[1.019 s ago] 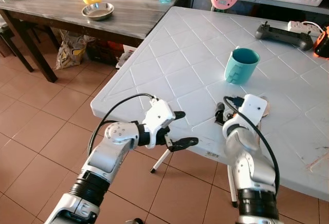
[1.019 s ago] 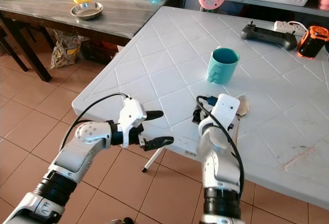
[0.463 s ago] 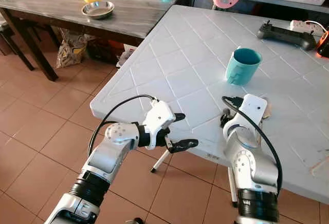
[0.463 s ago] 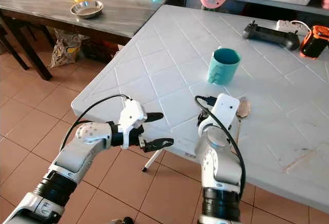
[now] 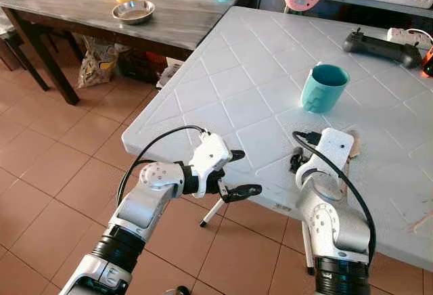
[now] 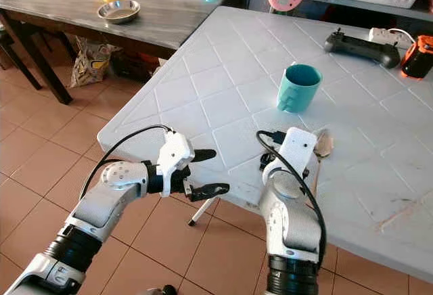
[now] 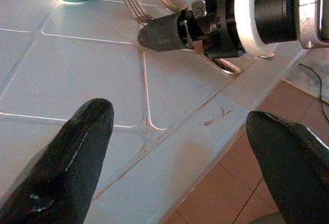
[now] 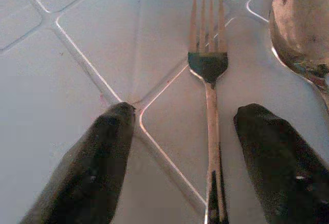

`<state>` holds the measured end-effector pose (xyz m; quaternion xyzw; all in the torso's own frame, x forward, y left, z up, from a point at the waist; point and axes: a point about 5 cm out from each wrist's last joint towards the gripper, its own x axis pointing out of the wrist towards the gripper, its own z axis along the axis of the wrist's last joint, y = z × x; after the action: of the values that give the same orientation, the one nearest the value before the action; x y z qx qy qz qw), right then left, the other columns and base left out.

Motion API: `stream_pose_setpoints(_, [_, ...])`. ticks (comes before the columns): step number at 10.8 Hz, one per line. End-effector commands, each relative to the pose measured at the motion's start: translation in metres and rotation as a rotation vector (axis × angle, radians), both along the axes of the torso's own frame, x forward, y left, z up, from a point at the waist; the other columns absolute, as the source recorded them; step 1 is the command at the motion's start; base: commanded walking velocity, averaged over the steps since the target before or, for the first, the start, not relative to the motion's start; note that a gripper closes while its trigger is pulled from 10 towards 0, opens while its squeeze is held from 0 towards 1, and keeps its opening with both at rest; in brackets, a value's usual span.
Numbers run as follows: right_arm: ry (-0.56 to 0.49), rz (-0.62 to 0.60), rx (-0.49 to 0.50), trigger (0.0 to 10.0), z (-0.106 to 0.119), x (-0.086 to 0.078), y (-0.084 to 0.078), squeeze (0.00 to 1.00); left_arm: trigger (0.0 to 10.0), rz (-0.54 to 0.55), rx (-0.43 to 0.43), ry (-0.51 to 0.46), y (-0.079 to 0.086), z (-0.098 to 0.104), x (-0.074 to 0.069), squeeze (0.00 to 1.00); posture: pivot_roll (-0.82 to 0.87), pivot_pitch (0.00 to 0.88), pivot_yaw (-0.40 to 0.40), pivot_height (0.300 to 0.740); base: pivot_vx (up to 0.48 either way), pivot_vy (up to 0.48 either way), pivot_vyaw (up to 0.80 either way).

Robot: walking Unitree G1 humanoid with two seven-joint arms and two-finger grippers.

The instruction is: Setting the table

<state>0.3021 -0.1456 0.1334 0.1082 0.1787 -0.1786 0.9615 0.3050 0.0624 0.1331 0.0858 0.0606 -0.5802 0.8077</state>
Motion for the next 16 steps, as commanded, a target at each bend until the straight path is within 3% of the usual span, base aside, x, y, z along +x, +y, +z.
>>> stream_pose_setpoints(1, [0.109, -0.014, 0.037, 10.0, -0.021, -0.011, 0.003, 0.62, 10.0, -0.029, 0.007, -0.027, -0.003, 0.006, -0.001, 0.0, 0.03, 0.133, 0.031, 0.74, 0.0, 0.0, 0.0])
stream_pose_setpoints(2, [0.125, -0.019, 0.013, 10.0, -0.024, -0.012, -0.001, 0.0, 10.0, -0.03, 0.01, -0.025, -0.002, 0.006, -0.001, 0.0, 0.04, 0.133, 0.032, 0.74, 0.0, 0.0, 0.0])
stream_pose_setpoints(4, [0.132, -0.032, 0.001, 10.0, -0.026, -0.012, -0.006, 0.0, 10.0, -0.031, 0.012, -0.022, -0.002, 0.005, -0.002, 0.0, 0.04, 0.133, 0.029, 0.74, 0.0, 0.0, 0.0])
stream_pose_setpoints(5, [0.136, -0.057, -0.029, 6.9, -0.027, -0.012, -0.013, 0.0, 10.0, -0.036, 0.014, -0.019, -0.003, 0.004, -0.004, 0.0, 0.04, 0.133, 0.03, 0.74, 0.0, 0.0, 0.0])
stream_pose_setpoints(6, [0.145, -0.078, -0.069, 7.8, -0.026, -0.012, -0.019, 0.0, 10.0, -0.036, 0.012, -0.019, -0.003, 0.005, -0.003, 0.0, 0.04, 0.132, 0.031, 0.74, 0.0, 0.0, 0.0])
stream_pose_setpoints(7, [0.158, -0.081, -0.103, 6.6, -0.026, -0.012, -0.022, 0.0, 10.0, -0.036, 0.014, -0.018, -0.003, 0.005, -0.003, 0.0, 0.04, 0.133, 0.032, 0.74, 0.0, 0.0, 0.0])
stream_pose_setpoints(9, [0.162, -0.098, -0.113, 10.0, -0.027, -0.016, -0.022, 0.0, 10.0, -0.041, 0.015, -0.016, -0.003, 0.004, -0.005, 0.0, 0.04, 0.135, 0.036, 0.74, 0.0, 0.0, 0.0])
stream_pose_setpoints(11, [0.101, -0.147, -0.113, 10.0, -0.017, -0.018, -0.026, 0.0, 10.0, -0.047, 0.019, -0.013, -0.003, 0.005, -0.005, 0.0, 0.03, 0.143, 0.046, 0.74, 0.0, 0.0, 0.0])
stream_pose_setpoints(12, [0.121, -0.137, -0.087, 10.0, -0.021, -0.016, -0.025, 0.0, 10.0, -0.052, 0.022, -0.011, -0.003, 0.004, -0.006, 0.0, 0.03, 0.143, 0.047, 0.74, 0.0, 0.0, 0.0])
stream_pose_setpoints(13, [0.116, -0.135, -0.084, 9.0, -0.022, -0.015, -0.027, 0.0, 10.0, -0.056, 0.023, -0.01, -0.004, 0.004, -0.006, 0.0, 0.04, 0.145, 0.05, 0.74, 0.0, 0.0, 0.0])
stream_pose_setpoints(14, [0.103, -0.109, -0.048, 0.0, -0.024, -0.014, -0.026, 0.0, 10.0, -0.057, 0.024, -0.01, -0.004, 0.004, -0.006, 0.0, 0.04, 0.146, 0.05, 0.74, 0.0, 0.0, 0.0])
stream_pose_setpoints(16, [0.089, -0.022, -0.016, 0.0, -0.024, -0.007, -0.017, 0.0, 10.0, -0.058, 0.031, -0.008, -0.003, 0.003, -0.007, 0.0, 0.04, 0.147, 0.051, 0.74, 0.0, 0.0, 0.0])
